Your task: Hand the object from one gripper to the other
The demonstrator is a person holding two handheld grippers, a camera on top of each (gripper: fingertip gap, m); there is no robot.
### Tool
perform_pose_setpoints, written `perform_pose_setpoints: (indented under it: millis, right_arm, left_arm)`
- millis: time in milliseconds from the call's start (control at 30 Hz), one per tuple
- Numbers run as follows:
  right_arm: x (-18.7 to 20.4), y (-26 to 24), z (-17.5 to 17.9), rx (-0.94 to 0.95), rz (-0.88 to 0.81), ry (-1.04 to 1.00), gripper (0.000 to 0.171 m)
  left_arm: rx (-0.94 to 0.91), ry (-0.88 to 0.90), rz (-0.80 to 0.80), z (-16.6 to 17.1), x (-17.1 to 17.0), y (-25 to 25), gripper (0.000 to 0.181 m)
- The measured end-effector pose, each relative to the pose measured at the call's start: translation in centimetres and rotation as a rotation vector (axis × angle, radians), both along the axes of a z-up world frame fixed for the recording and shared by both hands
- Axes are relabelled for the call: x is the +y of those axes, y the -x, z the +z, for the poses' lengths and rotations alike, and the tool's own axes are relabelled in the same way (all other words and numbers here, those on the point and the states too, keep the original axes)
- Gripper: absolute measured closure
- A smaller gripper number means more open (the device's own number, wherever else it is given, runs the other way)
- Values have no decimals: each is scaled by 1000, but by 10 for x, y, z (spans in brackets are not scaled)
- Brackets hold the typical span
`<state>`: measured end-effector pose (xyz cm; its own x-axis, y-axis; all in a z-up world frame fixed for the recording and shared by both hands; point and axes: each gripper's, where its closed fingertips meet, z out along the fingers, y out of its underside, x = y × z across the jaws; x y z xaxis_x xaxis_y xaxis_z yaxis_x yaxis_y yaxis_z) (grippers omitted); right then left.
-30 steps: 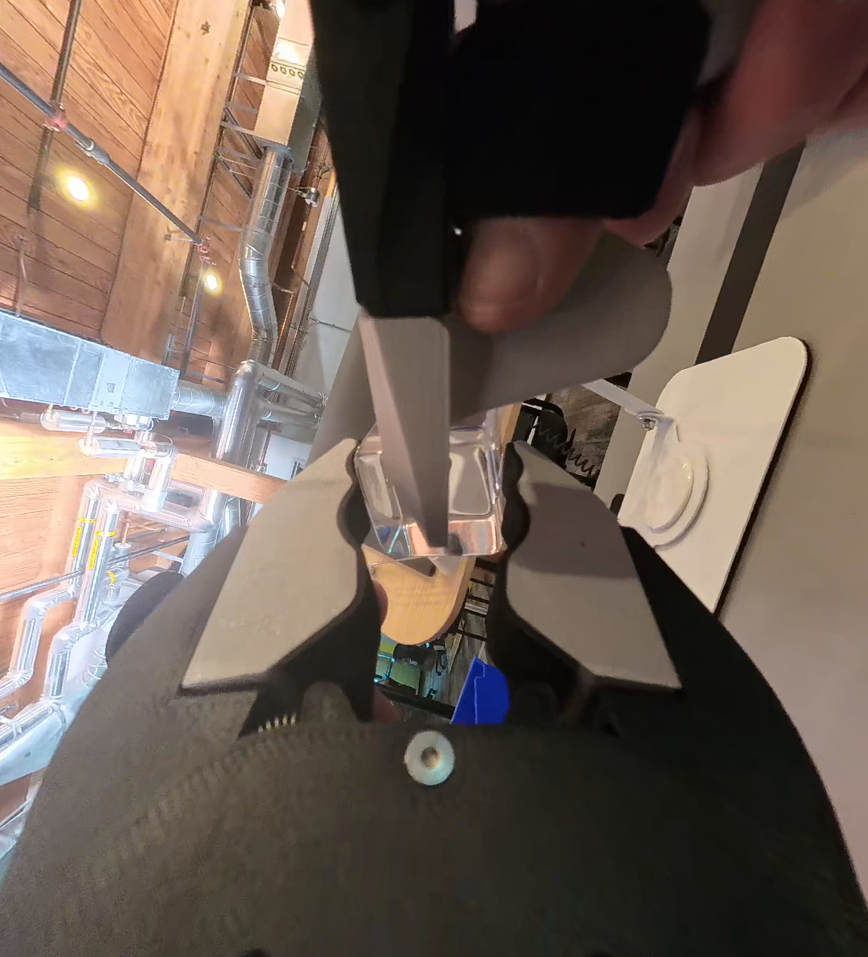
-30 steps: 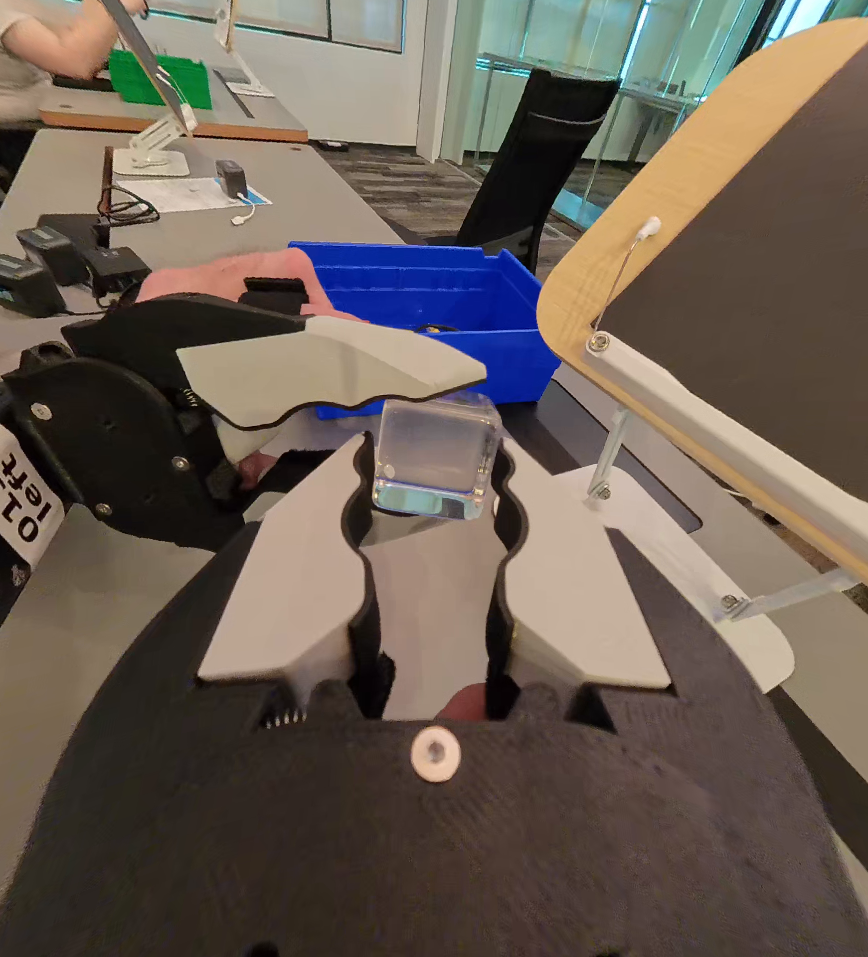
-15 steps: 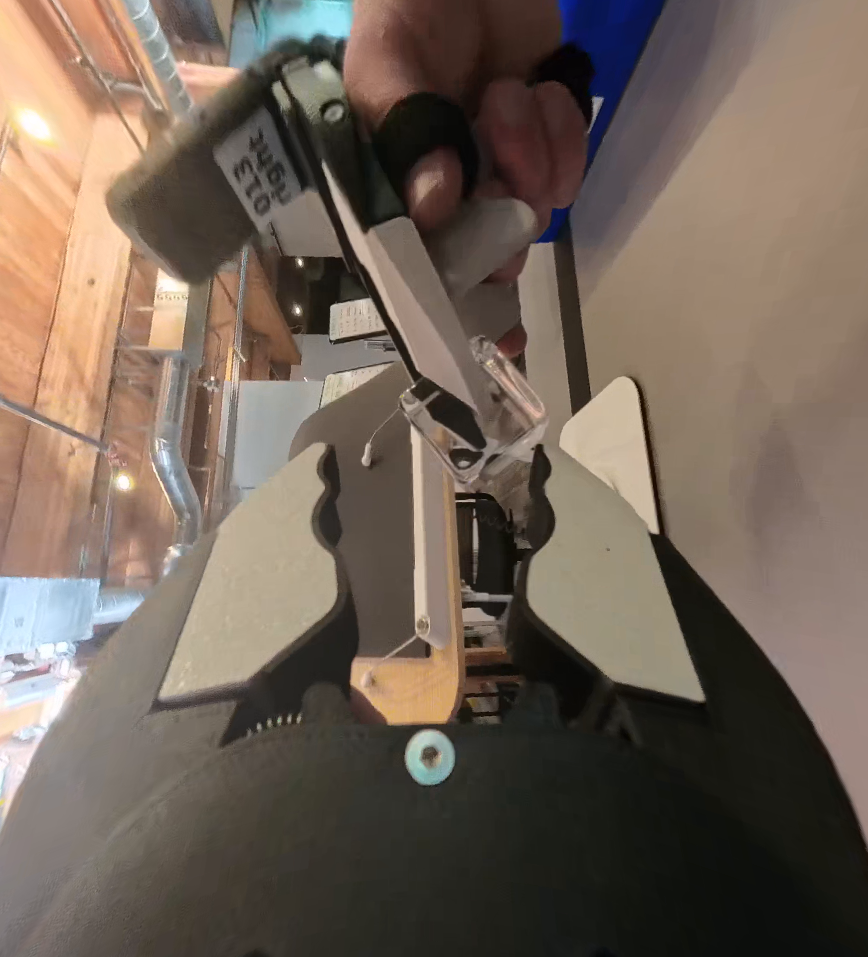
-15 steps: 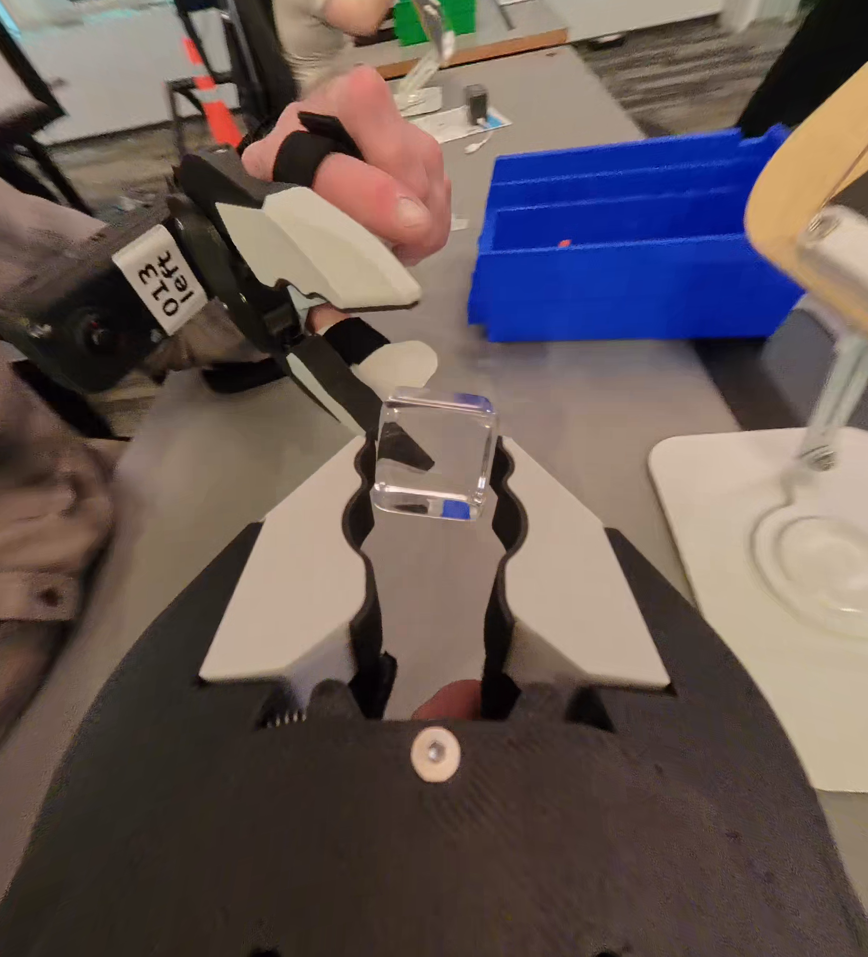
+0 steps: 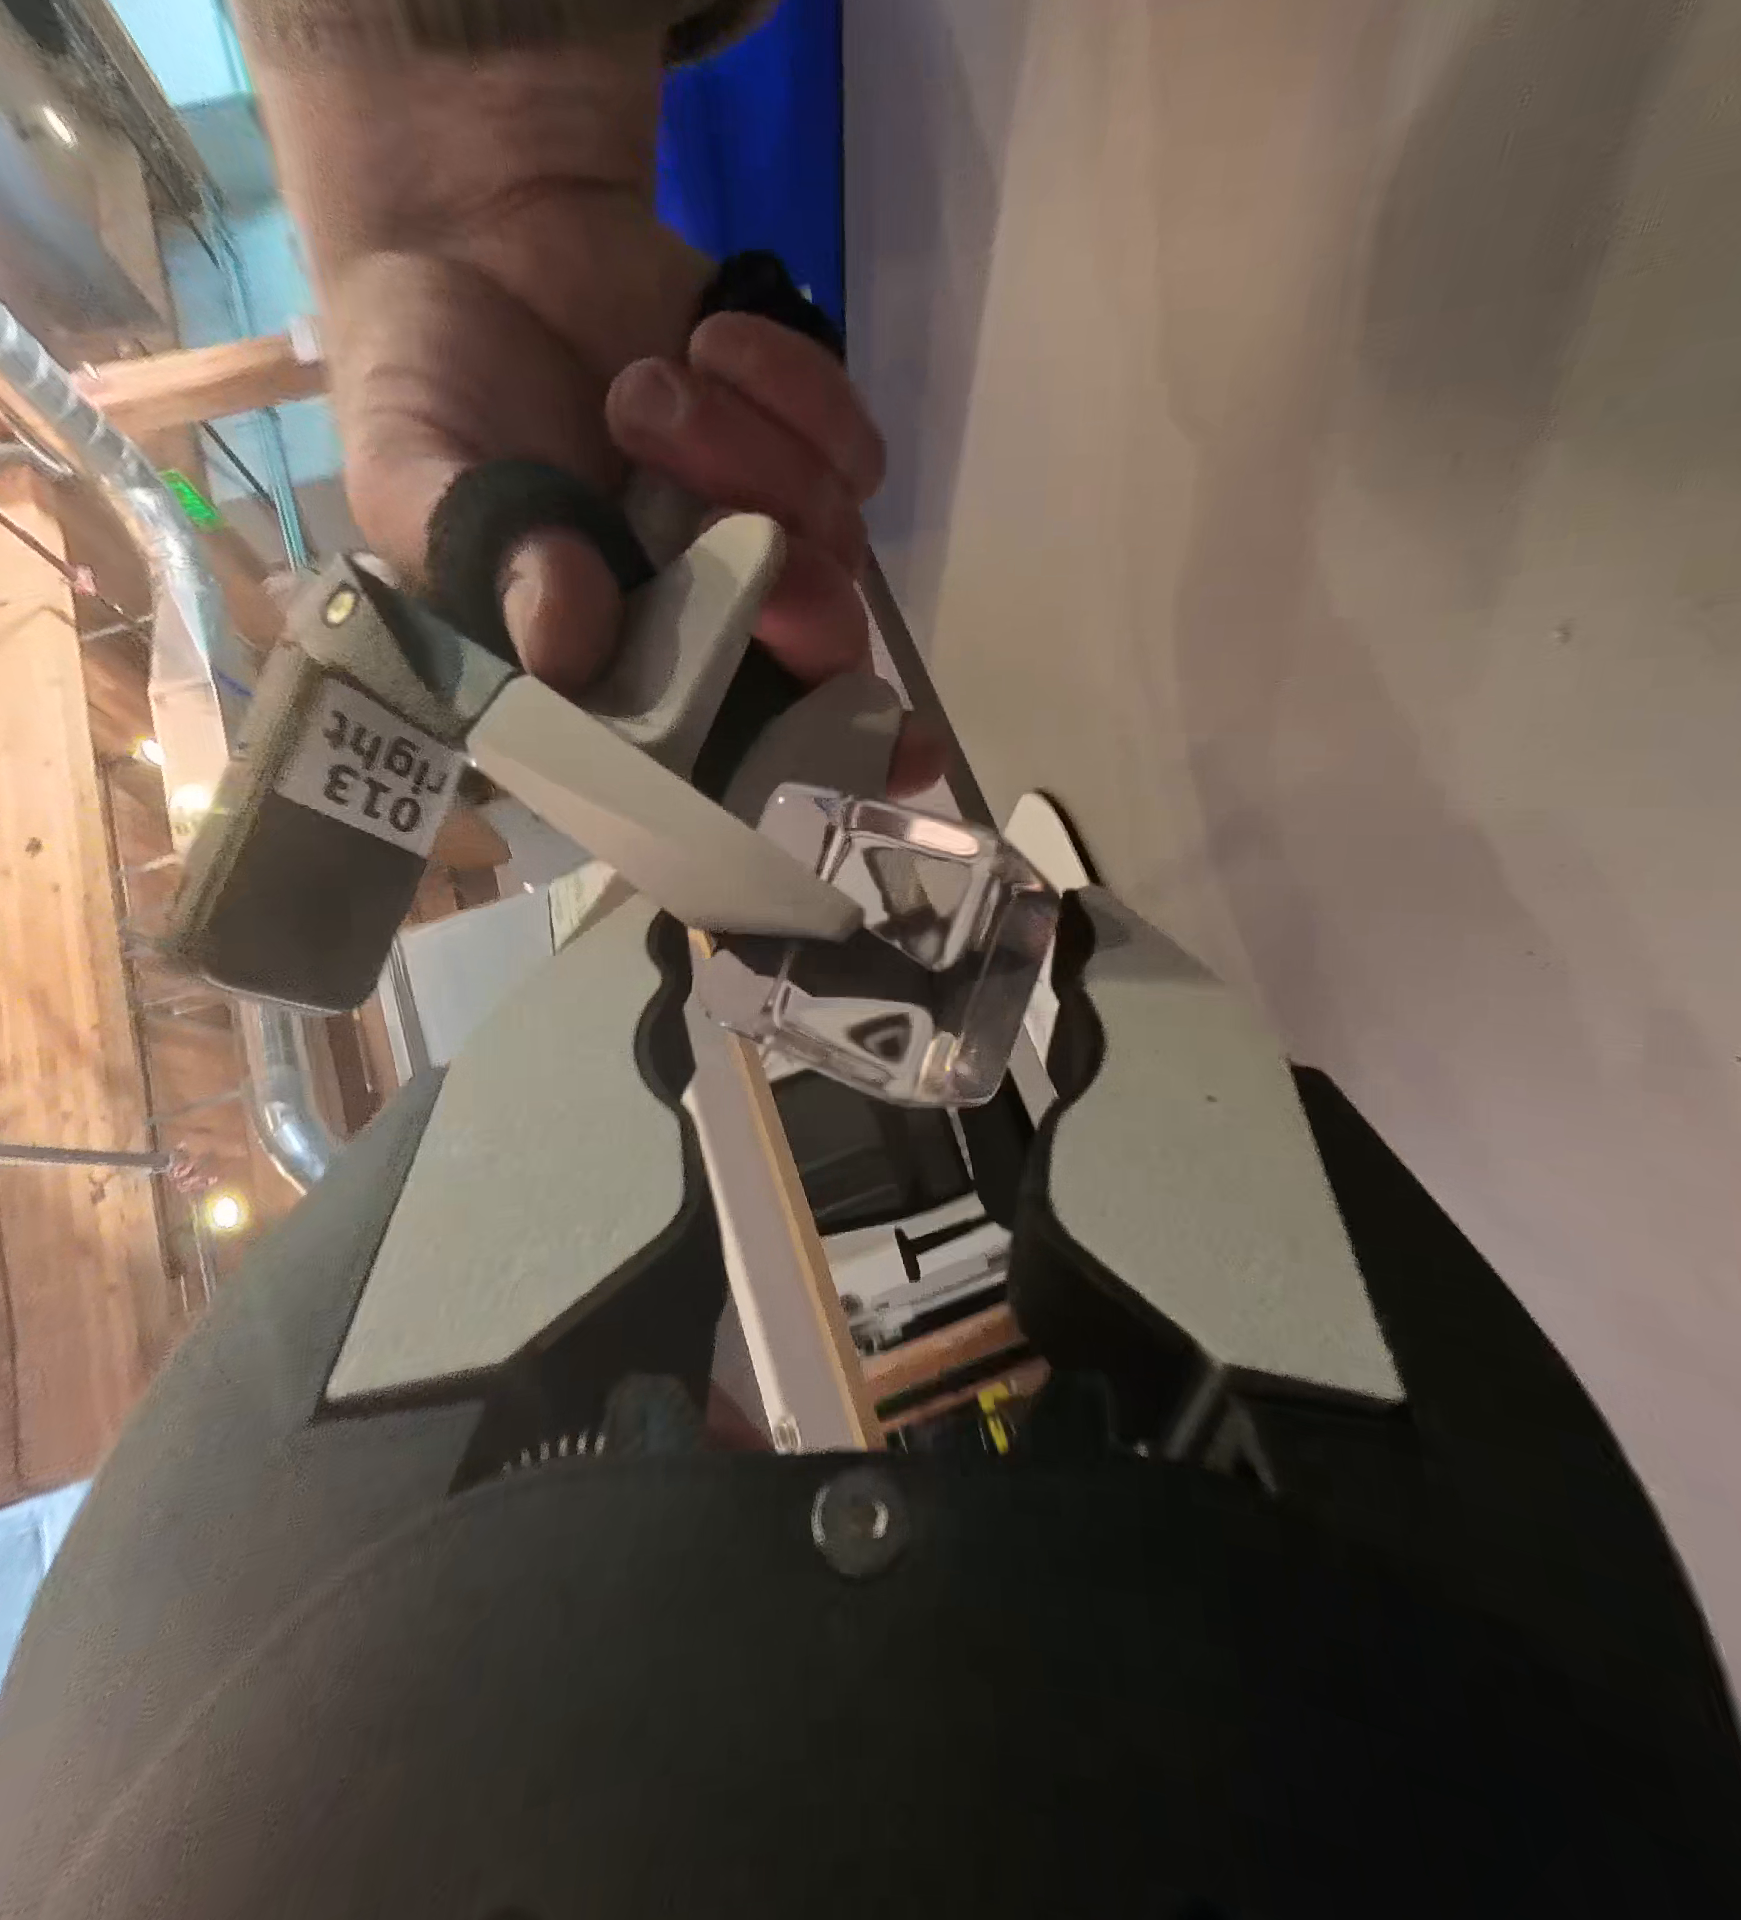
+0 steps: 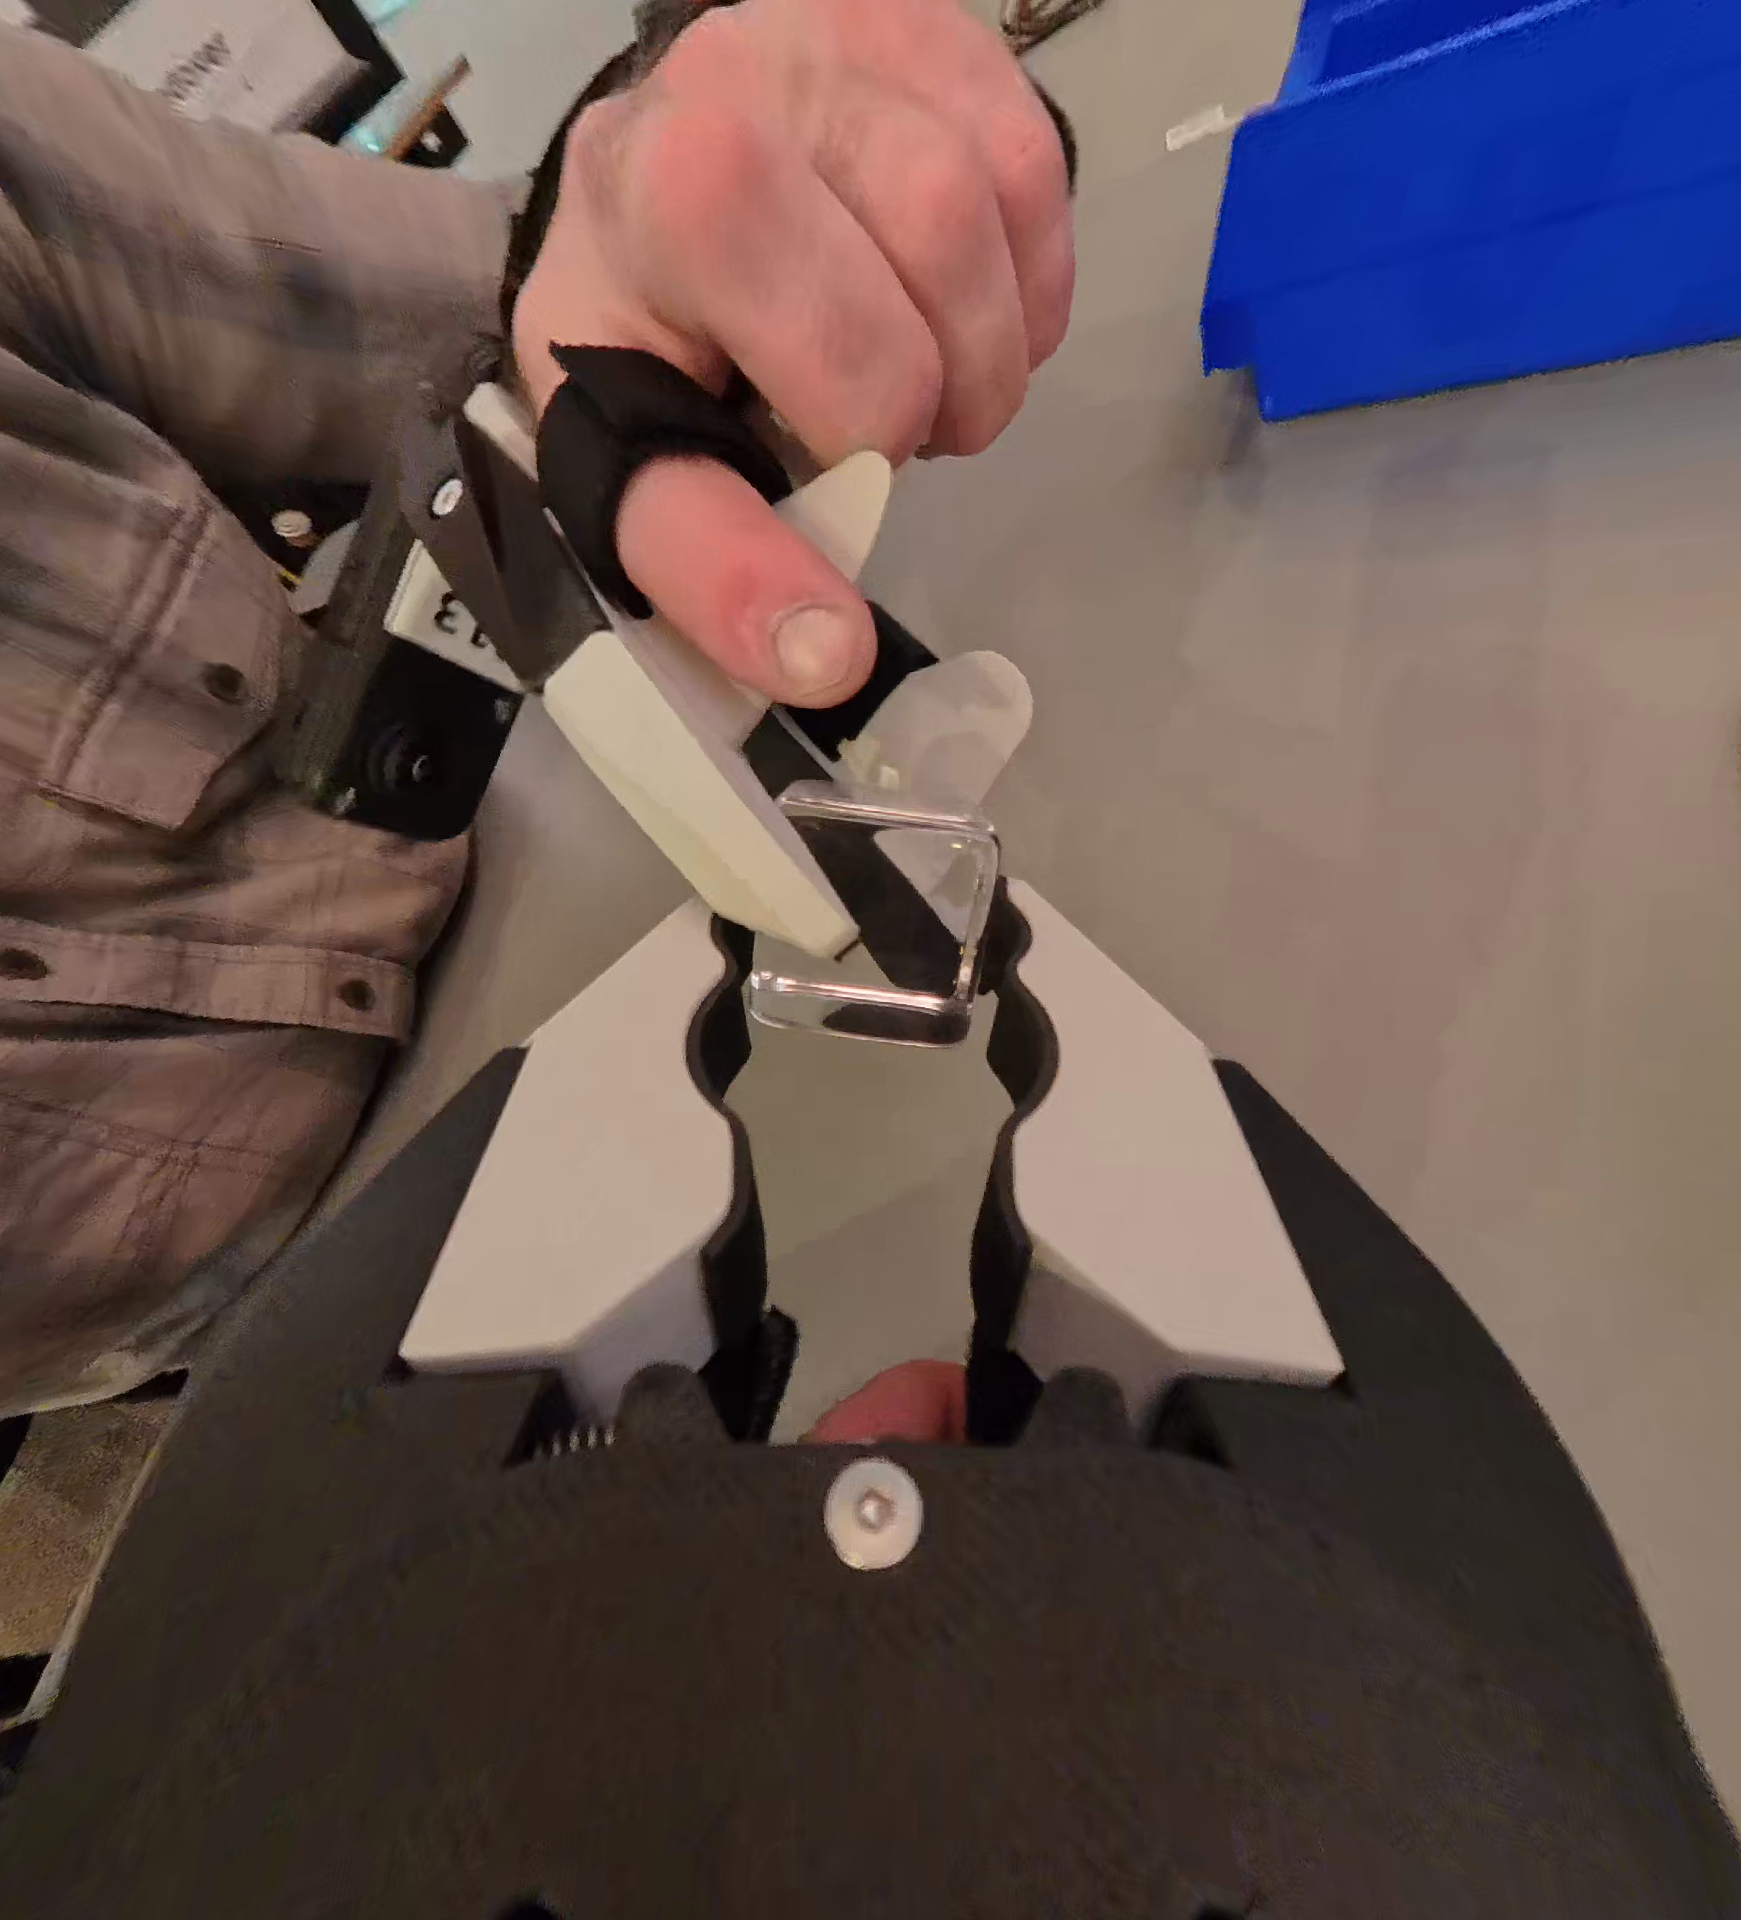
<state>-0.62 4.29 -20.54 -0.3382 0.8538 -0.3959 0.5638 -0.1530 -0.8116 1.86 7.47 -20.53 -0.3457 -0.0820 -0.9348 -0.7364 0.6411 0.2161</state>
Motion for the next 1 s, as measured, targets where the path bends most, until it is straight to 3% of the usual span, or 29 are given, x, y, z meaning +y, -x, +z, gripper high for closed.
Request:
perform_pose_setpoints:
  millis: [33, 233, 500, 600, 800, 1000]
  right_arm:
    - [2, 2, -1, -8, -16, -7, 130]
    - [15, 6, -6, -61, -108, -84, 130]
    - [22, 8, 1, -48, -155, -140, 129]
    - [26, 12, 6, -24, -181, -161, 117]
    - [50, 18, 40, 153, -305, -317, 95]
    - [63, 15, 75, 298, -371, -816, 112]
  left_arm:
    - [1, 2, 24, -2, 3, 2, 115]
    - [1, -39, 121, -6, 16, 10, 121]
    - [-65, -71, 137, 3, 21, 12, 122]
    - [-89, -60, 165, 8, 25, 15, 122]
    - [-288, 123, 296, 22, 41, 34, 122]
    - [-502, 500, 433, 31, 51, 55, 123]
